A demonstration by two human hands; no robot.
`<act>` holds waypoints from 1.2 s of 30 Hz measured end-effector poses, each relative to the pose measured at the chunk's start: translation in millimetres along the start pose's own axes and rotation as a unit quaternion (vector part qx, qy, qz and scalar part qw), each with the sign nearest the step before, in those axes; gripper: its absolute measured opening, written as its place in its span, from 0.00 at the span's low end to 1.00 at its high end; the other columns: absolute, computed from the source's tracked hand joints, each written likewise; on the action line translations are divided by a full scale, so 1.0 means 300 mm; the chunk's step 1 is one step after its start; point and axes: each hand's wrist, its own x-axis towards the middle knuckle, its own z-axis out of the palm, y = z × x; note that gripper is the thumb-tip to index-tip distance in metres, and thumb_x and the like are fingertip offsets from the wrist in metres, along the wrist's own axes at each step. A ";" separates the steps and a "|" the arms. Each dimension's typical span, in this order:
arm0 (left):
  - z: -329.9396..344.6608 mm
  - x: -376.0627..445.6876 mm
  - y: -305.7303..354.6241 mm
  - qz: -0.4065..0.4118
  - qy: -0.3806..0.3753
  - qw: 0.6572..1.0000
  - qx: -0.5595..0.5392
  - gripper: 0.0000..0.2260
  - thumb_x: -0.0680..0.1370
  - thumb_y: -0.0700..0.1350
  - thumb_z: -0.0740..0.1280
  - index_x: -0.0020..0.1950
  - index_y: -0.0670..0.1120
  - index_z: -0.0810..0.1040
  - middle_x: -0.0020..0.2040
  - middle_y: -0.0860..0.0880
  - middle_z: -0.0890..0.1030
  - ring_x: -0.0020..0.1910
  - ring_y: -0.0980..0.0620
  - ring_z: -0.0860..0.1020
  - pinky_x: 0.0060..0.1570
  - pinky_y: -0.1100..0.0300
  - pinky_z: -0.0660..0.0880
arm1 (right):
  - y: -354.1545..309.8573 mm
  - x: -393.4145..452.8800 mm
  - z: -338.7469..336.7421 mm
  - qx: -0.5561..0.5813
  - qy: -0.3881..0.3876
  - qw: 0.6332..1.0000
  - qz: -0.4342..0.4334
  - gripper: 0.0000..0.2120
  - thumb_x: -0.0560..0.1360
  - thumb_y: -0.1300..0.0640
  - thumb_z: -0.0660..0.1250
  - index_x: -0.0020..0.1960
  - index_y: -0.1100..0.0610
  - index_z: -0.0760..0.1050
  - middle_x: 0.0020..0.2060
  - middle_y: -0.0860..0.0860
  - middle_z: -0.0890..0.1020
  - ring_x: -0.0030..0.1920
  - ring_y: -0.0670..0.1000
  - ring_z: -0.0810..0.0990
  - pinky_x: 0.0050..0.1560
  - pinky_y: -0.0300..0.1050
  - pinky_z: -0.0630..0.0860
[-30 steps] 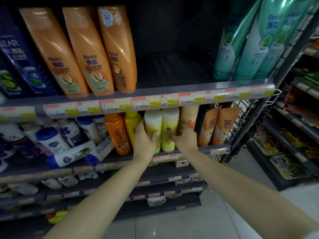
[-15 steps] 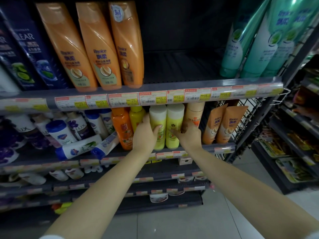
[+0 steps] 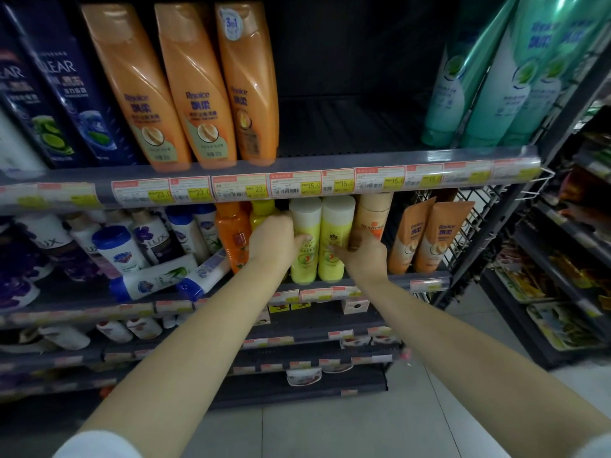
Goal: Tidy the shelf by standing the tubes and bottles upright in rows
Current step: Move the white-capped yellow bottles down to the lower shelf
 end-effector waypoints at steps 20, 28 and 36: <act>0.142 -0.075 -0.069 0.034 0.097 0.992 -0.070 0.25 0.76 0.53 0.65 0.66 0.38 0.68 0.49 0.40 0.82 0.44 0.44 0.82 0.37 0.54 0.79 | -0.009 -0.025 0.004 -0.002 0.038 0.999 0.006 0.23 0.67 0.50 0.76 0.55 0.61 0.75 0.48 0.54 0.81 0.45 0.48 0.75 0.43 0.38 0.69; 0.242 -0.138 -0.079 -0.011 0.126 0.945 -0.302 0.26 0.75 0.48 0.68 0.72 0.47 0.66 0.65 0.46 0.75 0.62 0.50 0.75 0.61 0.54 0.74 | -0.007 -0.032 0.016 0.016 0.052 0.998 0.014 0.22 0.67 0.50 0.76 0.56 0.60 0.75 0.48 0.53 0.81 0.45 0.46 0.76 0.45 0.36 0.70; 0.298 -0.134 0.009 -0.185 0.171 0.843 -0.475 0.20 0.71 0.43 0.74 0.62 0.47 0.76 0.58 0.50 0.73 0.58 0.53 0.74 0.56 0.59 0.76 | 0.000 -0.030 0.022 0.024 0.052 0.998 0.022 0.22 0.67 0.50 0.76 0.56 0.58 0.75 0.46 0.49 0.79 0.46 0.45 0.76 0.46 0.36 0.71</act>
